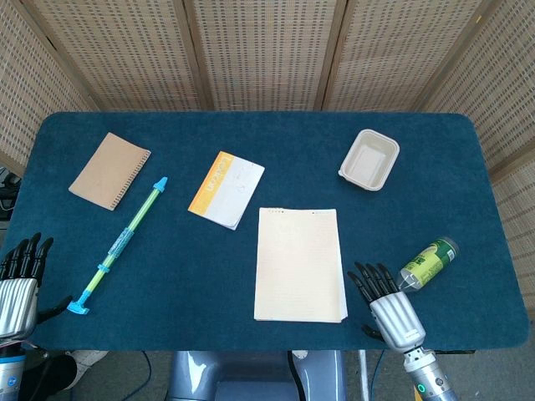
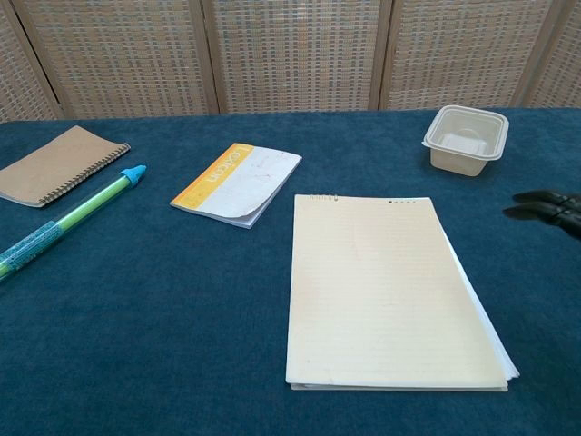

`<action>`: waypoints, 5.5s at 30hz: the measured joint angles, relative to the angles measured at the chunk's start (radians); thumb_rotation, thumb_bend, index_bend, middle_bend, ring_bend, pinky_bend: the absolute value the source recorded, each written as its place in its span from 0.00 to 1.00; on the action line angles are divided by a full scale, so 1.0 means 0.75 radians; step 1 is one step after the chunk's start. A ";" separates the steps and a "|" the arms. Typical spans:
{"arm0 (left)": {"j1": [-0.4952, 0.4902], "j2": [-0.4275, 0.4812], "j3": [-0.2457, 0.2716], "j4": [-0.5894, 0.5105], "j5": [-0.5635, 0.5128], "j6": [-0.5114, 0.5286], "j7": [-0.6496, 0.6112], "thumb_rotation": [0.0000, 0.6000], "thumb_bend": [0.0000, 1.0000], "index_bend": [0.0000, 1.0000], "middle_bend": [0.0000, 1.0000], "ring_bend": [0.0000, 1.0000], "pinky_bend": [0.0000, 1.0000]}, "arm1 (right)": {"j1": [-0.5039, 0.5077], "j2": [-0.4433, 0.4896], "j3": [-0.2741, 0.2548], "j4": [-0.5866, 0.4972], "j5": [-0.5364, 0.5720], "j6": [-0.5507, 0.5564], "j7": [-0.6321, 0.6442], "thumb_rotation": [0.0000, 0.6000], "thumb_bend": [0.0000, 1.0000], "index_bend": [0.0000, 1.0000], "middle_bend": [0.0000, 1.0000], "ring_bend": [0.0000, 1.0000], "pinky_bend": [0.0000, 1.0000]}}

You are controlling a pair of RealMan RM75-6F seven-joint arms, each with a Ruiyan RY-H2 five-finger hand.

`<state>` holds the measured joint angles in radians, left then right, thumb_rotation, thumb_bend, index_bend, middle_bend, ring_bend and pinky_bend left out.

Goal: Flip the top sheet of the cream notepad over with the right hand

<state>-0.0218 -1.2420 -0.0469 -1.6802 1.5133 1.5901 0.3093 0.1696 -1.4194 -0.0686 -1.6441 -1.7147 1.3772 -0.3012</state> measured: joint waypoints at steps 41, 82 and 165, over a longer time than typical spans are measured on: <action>-0.005 -0.001 -0.005 0.005 -0.011 -0.010 -0.002 1.00 0.00 0.00 0.00 0.00 0.09 | 0.080 -0.382 0.030 0.225 0.169 -0.228 0.007 1.00 0.37 0.02 0.00 0.00 0.00; -0.006 -0.002 -0.002 0.001 -0.009 -0.011 -0.005 1.00 0.00 0.00 0.00 0.00 0.09 | 0.119 -0.450 0.069 0.293 0.269 -0.249 -0.041 1.00 0.61 0.08 0.00 0.00 0.00; -0.019 -0.011 -0.002 0.005 -0.043 -0.045 -0.020 1.00 0.00 0.00 0.00 0.00 0.09 | 0.432 -0.382 0.293 0.313 0.377 -0.330 0.147 1.00 0.93 0.62 0.53 0.49 0.65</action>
<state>-0.0361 -1.2506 -0.0484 -1.6768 1.4812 1.5562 0.2942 0.4934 -1.7063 0.1509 -1.4095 -1.4319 1.1300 -0.1906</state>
